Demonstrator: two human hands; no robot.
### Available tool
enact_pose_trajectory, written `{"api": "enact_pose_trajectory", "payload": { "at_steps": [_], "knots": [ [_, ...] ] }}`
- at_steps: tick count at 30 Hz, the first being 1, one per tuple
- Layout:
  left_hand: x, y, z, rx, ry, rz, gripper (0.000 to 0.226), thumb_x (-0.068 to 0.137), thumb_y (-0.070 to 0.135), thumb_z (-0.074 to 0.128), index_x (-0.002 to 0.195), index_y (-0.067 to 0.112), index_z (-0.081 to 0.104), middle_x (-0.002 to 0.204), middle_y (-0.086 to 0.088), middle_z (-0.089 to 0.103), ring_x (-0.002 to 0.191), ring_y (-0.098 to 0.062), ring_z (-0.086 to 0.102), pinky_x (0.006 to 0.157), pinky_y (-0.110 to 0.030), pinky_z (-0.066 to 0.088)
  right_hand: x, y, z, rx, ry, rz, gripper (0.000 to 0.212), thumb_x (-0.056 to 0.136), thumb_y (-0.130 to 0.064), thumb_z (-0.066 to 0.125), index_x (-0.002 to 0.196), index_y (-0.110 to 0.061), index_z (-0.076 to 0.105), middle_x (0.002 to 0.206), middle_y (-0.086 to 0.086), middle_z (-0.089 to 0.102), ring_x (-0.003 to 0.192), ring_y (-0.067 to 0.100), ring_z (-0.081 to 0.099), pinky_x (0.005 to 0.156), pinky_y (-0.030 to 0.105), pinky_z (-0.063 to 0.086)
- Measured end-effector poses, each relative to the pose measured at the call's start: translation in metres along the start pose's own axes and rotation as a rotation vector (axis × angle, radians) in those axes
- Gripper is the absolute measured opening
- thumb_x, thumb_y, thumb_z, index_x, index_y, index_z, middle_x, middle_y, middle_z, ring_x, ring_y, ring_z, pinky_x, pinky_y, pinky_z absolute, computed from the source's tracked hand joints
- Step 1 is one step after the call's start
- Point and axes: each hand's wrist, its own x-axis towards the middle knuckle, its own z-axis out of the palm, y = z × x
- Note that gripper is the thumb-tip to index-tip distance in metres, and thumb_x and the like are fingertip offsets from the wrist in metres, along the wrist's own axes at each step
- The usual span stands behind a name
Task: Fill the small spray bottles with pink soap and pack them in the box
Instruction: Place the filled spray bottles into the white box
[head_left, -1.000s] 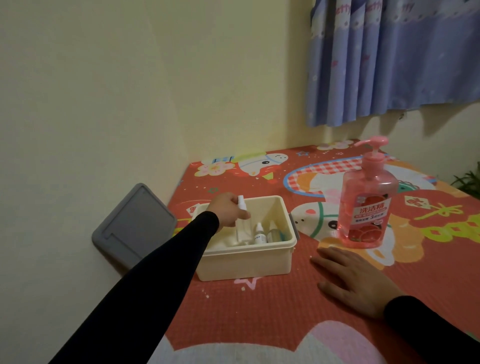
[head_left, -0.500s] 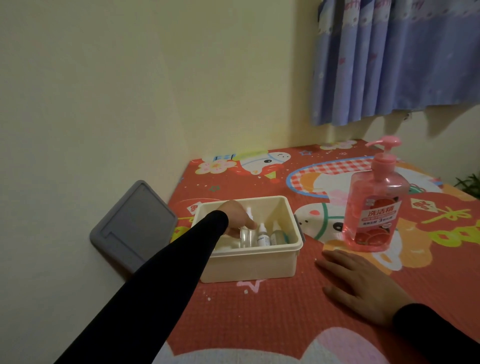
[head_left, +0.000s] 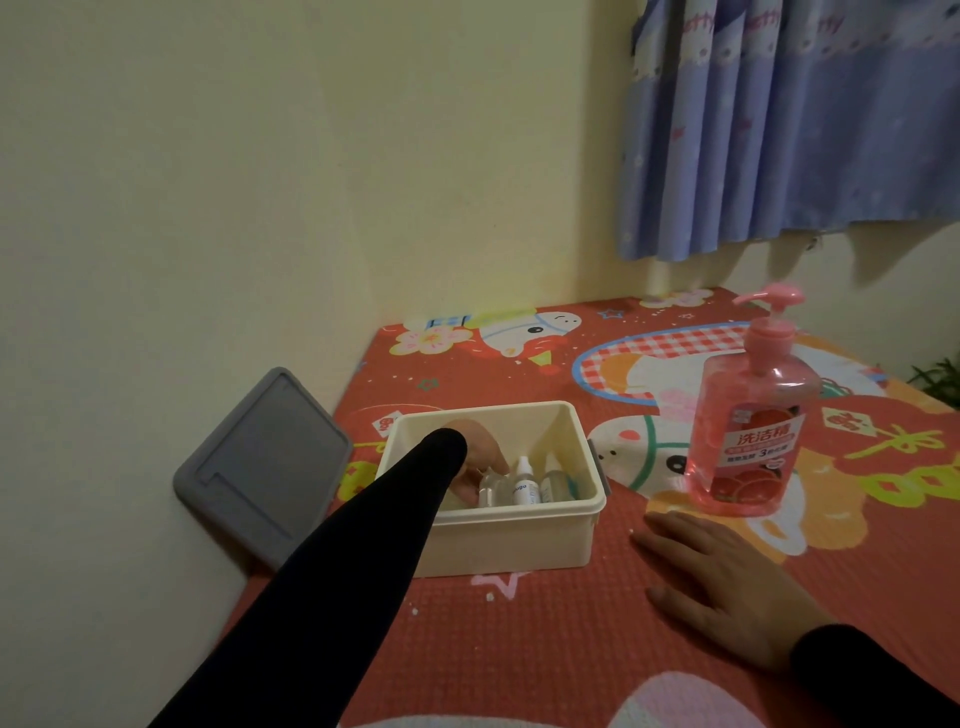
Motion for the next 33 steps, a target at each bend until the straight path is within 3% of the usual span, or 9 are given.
{"api": "enact_pose_trajectory", "payload": {
  "at_steps": [2, 6, 8, 11, 16, 19, 22, 25, 33],
  "knots": [
    [-0.003, 0.001, -0.001, -0.012, -0.001, -0.011, 0.027, 0.095, 0.011, 0.057, 0.117, -0.005, 0.056, 0.086, -0.017, 0.061, 0.071, -0.026, 0.065, 0.072, -0.039, 0.059, 0.0, 0.0, 0.0, -0.002, -0.002, -0.002, 0.092, 0.064, -0.084, -0.008, 0.148, -0.05, 0.008, 0.159, -0.02, 0.002, 0.147, 0.002, -0.001, 0.116, 0.023, -0.002],
    [-0.007, 0.003, -0.003, -0.01, 0.039, 0.002, 0.036, 0.095, 0.016, 0.059, 0.124, -0.003, 0.052, 0.103, -0.021, 0.061, 0.093, -0.034, 0.068, 0.086, -0.044, 0.057, 0.0, 0.0, 0.001, 0.007, -0.001, 0.001, 0.097, 0.06, -0.087, -0.012, 0.148, -0.05, 0.009, 0.159, -0.02, 0.003, 0.147, 0.003, 0.001, 0.118, 0.025, 0.0],
    [-0.009, 0.003, -0.004, -0.006, 0.059, 0.017, 0.04, 0.094, 0.019, 0.06, 0.127, -0.002, 0.051, 0.106, -0.02, 0.061, 0.086, -0.033, 0.068, 0.086, -0.043, 0.057, 0.0, 0.0, 0.001, 0.006, 0.005, 0.0, 0.097, 0.06, -0.086, -0.012, 0.148, -0.05, 0.009, 0.159, -0.02, 0.003, 0.147, 0.003, 0.001, 0.118, 0.025, 0.0],
    [-0.013, 0.002, -0.006, 0.029, 0.093, 0.054, 0.04, 0.093, 0.024, 0.061, 0.126, 0.002, 0.052, 0.093, -0.015, 0.061, 0.068, -0.028, 0.064, 0.083, -0.041, 0.059, 0.0, 0.001, 0.001, 0.016, 0.005, -0.003, 0.096, 0.061, -0.087, -0.012, 0.148, -0.05, 0.01, 0.16, -0.019, 0.005, 0.147, 0.004, 0.002, 0.118, 0.026, 0.0],
    [-0.028, 0.0, -0.01, 0.111, 0.166, 0.156, 0.022, 0.091, 0.029, 0.061, 0.091, 0.008, 0.056, 0.084, -0.01, 0.06, 0.066, -0.023, 0.057, 0.068, -0.032, 0.055, 0.001, 0.001, 0.002, 0.01, 0.001, -0.001, 0.095, 0.062, -0.086, -0.01, 0.148, -0.049, 0.01, 0.16, -0.018, 0.006, 0.147, 0.005, 0.003, 0.12, 0.028, 0.002],
    [-0.041, 0.0, -0.011, 0.298, 0.293, 0.288, 0.035, 0.092, 0.031, 0.057, 0.065, 0.012, 0.044, 0.066, -0.004, 0.045, 0.055, -0.02, 0.041, 0.053, -0.027, 0.035, -0.001, 0.001, 0.001, -0.003, -0.008, -0.002, 0.098, 0.06, -0.086, -0.012, 0.148, -0.048, 0.01, 0.161, -0.016, 0.006, 0.147, 0.006, 0.004, 0.121, 0.029, 0.003],
    [-0.055, -0.004, -0.01, 0.396, 0.377, 0.427, 0.027, 0.095, 0.038, 0.051, 0.091, 0.012, 0.057, 0.09, -0.006, 0.05, 0.08, -0.023, 0.048, 0.07, -0.03, 0.036, -0.001, -0.001, -0.001, -0.005, -0.023, -0.001, 0.097, 0.062, -0.083, -0.01, 0.15, -0.046, 0.007, 0.161, -0.015, 0.005, 0.148, 0.007, 0.003, 0.12, 0.03, 0.002],
    [-0.068, -0.014, -0.01, 0.403, 0.43, 0.492, 0.047, 0.097, 0.044, 0.048, 0.132, 0.011, 0.052, 0.129, -0.007, 0.056, 0.116, -0.024, 0.053, 0.09, -0.03, 0.039, 0.0, 0.0, -0.001, -0.018, -0.031, -0.009, 0.102, 0.059, -0.085, -0.014, 0.15, -0.045, 0.006, 0.162, -0.012, 0.005, 0.148, 0.009, 0.003, 0.121, 0.032, 0.003],
    [-0.096, -0.054, -0.011, 0.392, 0.582, 0.528, 0.052, 0.099, 0.045, 0.043, 0.138, 0.011, 0.047, 0.139, -0.008, 0.051, 0.126, -0.023, 0.048, 0.101, -0.034, 0.039, 0.0, -0.008, 0.0, -0.033, -0.042, 0.007, 0.119, 0.048, -0.087, -0.024, 0.152, -0.039, 0.006, 0.162, -0.005, 0.004, 0.149, 0.015, 0.004, 0.122, 0.036, 0.004]
  ]
}}
